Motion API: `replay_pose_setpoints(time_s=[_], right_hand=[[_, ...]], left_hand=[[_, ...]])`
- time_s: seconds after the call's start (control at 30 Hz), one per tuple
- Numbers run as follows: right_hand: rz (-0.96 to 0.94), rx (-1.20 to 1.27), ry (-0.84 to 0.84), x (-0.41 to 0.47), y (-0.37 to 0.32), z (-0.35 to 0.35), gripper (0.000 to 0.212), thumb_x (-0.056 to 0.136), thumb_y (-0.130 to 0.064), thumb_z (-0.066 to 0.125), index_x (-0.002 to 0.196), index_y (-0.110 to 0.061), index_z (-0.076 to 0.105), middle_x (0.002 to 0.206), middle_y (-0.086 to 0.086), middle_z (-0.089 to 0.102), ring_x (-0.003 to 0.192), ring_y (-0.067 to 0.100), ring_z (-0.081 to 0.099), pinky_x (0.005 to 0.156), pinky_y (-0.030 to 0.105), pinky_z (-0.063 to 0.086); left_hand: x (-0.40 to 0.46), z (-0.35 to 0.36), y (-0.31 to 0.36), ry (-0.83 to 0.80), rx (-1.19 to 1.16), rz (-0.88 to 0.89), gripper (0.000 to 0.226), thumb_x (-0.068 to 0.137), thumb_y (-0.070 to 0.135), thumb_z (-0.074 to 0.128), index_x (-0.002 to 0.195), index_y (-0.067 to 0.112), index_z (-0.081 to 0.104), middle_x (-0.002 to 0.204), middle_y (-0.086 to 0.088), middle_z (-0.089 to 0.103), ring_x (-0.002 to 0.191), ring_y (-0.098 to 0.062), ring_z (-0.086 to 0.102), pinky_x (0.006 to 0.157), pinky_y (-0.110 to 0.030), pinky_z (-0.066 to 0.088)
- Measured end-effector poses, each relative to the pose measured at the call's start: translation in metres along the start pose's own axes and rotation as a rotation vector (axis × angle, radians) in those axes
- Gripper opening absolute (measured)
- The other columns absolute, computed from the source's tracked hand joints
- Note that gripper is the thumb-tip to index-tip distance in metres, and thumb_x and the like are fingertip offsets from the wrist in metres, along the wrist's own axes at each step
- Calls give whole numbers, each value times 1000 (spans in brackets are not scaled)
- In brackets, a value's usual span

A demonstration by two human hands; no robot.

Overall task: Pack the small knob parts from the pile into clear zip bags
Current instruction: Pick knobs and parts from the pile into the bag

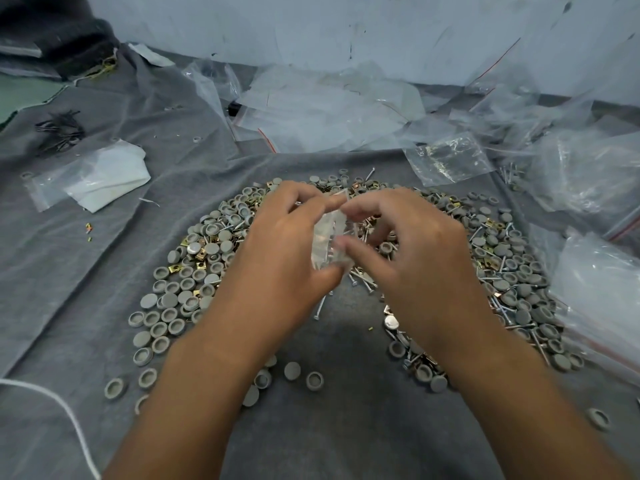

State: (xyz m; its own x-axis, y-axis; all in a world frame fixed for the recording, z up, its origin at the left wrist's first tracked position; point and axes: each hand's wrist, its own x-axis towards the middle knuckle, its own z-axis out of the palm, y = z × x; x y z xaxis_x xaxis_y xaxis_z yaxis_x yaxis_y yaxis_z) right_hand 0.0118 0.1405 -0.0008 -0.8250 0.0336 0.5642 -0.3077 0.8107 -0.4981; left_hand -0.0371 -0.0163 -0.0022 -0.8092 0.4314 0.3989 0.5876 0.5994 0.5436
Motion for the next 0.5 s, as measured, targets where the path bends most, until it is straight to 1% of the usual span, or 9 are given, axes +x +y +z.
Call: replay_pose_setpoints(time_s=[0.03, 0.07, 0.1, 0.2, 0.27, 0.33, 0.37, 0.43, 0.5], right_hand=[[60, 39, 28, 1, 3, -1, 13, 94, -27, 72, 105, -24, 67, 96, -16, 64, 80, -6, 55, 76, 9, 42], [135, 48, 26, 1, 7, -1, 6, 96, -28, 68, 101, -26, 66, 91, -18, 64, 80, -5, 58, 74, 14, 45], [221, 22, -27, 0, 11, -1, 2, 98, -30, 65, 99, -29, 65, 88, -18, 63, 79, -3, 58, 72, 20, 48], [416, -163, -365, -12, 15, 13, 11, 96, -47, 62, 98, -36, 61, 89, -19, 60, 79, 0, 57, 73, 29, 52], [421, -300, -474, -20, 8, 29, 29, 93, -63, 57, 98, -34, 59, 95, -16, 59, 86, 9, 58, 73, 33, 47], [385, -504, -497, -22, 1, 43, 52, 89, -76, 46, 103, -28, 59, 104, -7, 61, 98, 19, 57, 79, 38, 43], [374, -584, -484, -21, -2, 48, 58, 89, -77, 42, 107, -25, 61, 109, -3, 62, 103, 24, 57, 83, 41, 42], [362, -622, -449, -19, -5, 50, 54, 92, -70, 44, 109, -24, 64, 112, 0, 64, 107, 26, 57, 88, 42, 42], [364, -579, -454, -20, -7, 48, 41, 95, -59, 47, 105, -25, 67, 108, 0, 66, 104, 25, 58, 85, 41, 43]], left_hand=[[0, -1, -1, 5, 1, -14, 65, 74, 30, 76, 137, 24, 59, 121, 10, 50, 106, -5, 47, 93, -18, 38], [0, -3, -2, 20, 5, -29, 68, 74, 30, 79, 138, 25, 58, 121, 10, 50, 105, -5, 48, 93, -17, 37], [0, -4, -4, 43, 10, -45, 69, 73, 28, 82, 138, 25, 58, 121, 11, 50, 104, -6, 48, 92, -16, 36], [1, -10, -7, 113, 12, -84, 73, 72, 24, 85, 139, 25, 56, 119, 11, 47, 98, -2, 45, 88, -4, 32], [2, -11, -9, 139, 5, -89, 73, 72, 22, 86, 138, 24, 56, 118, 12, 46, 92, 3, 41, 87, 2, 29], [2, -12, -9, 142, 2, -93, 73, 72, 20, 86, 138, 23, 56, 118, 12, 45, 91, 5, 40, 87, 4, 29], [2, -12, -9, 140, 2, -91, 73, 72, 19, 86, 138, 23, 56, 118, 12, 45, 91, 4, 40, 87, 4, 29], [2, -12, -9, 139, -1, -86, 73, 72, 18, 87, 138, 22, 57, 118, 12, 46, 93, 2, 42, 87, 3, 29], [2, -13, -10, 139, -4, -86, 73, 71, 18, 87, 138, 22, 57, 117, 12, 46, 93, 1, 43, 87, 2, 29]])
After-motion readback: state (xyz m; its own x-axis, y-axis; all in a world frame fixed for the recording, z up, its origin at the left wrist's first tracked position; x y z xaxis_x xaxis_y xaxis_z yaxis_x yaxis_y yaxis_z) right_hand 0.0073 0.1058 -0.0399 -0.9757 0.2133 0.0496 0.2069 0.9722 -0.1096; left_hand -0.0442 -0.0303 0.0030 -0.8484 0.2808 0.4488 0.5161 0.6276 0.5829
